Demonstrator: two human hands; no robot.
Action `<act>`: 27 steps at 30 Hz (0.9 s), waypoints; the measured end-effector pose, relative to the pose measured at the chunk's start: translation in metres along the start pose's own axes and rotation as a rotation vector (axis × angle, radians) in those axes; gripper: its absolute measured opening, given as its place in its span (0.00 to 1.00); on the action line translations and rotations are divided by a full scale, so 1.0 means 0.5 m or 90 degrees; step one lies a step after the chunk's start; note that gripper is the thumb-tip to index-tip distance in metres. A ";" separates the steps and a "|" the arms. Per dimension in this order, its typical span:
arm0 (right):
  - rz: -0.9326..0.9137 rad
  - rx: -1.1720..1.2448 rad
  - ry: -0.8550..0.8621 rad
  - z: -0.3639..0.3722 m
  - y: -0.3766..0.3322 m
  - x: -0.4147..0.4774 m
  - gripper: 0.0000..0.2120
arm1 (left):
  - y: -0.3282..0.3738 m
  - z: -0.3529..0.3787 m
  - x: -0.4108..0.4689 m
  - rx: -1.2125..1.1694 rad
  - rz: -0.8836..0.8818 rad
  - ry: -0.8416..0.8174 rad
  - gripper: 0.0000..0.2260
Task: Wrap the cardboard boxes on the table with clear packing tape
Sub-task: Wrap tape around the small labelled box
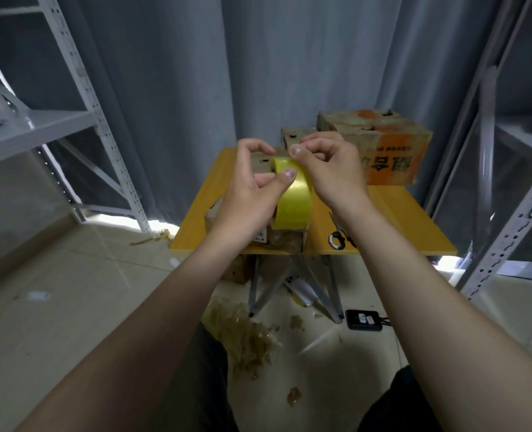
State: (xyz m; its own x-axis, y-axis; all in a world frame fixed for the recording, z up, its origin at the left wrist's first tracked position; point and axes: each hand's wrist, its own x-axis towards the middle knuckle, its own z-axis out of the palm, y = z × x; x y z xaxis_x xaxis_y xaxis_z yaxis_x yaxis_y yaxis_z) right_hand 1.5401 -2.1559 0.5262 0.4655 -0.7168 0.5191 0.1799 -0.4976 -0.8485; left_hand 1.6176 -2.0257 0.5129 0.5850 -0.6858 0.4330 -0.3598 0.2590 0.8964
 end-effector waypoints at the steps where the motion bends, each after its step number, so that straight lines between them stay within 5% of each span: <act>1: 0.002 -0.003 -0.001 -0.002 0.001 0.000 0.09 | 0.000 0.002 0.000 0.002 -0.001 -0.010 0.13; 17: -0.031 -0.021 0.048 -0.074 0.025 0.016 0.02 | -0.010 0.095 0.064 -0.055 -0.035 -0.009 0.11; 20: -0.001 -0.098 0.058 -0.101 0.040 0.032 0.16 | -0.040 0.143 0.116 -0.105 -0.060 0.014 0.13; 23: 0.159 -0.049 0.079 -0.134 0.064 0.046 0.36 | -0.080 0.199 0.171 -0.071 -0.093 0.033 0.16; 27: 0.298 0.038 0.114 -0.166 0.129 0.068 0.35 | -0.113 0.247 0.233 0.164 -0.083 -0.052 0.14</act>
State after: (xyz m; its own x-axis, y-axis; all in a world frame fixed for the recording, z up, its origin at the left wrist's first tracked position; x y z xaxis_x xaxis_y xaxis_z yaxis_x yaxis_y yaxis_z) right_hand 1.4955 -2.2529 0.4975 0.3525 -0.9318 0.0871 0.0392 -0.0782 -0.9962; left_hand 1.6162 -2.2043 0.5009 0.5819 -0.7570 0.2972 -0.4645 -0.0095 0.8855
